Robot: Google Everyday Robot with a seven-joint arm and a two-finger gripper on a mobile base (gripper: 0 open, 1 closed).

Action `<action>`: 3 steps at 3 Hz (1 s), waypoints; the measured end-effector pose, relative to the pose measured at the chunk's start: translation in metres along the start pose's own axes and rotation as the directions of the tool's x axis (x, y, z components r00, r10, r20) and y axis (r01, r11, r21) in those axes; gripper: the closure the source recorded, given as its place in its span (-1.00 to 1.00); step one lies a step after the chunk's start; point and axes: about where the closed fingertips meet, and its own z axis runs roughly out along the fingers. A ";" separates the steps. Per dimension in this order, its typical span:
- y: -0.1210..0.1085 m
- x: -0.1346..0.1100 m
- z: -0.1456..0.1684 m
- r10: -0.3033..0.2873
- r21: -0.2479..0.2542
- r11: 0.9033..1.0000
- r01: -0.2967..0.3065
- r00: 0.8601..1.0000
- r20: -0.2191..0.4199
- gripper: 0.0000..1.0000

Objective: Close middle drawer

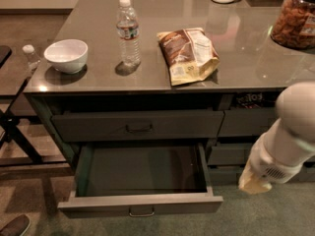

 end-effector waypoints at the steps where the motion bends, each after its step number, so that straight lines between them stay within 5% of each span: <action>1: 0.003 0.004 0.065 0.004 -0.081 0.997 -0.007 1.000 -0.030 1.00; 2: 0.004 -0.001 0.105 0.006 -0.131 0.991 -0.012 0.999 -0.045 1.00; 3: 0.004 -0.001 0.107 0.008 -0.136 0.991 -0.014 0.999 -0.045 1.00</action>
Offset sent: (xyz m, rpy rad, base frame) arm -0.0008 0.0343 -0.1502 0.0226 0.2022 0.0187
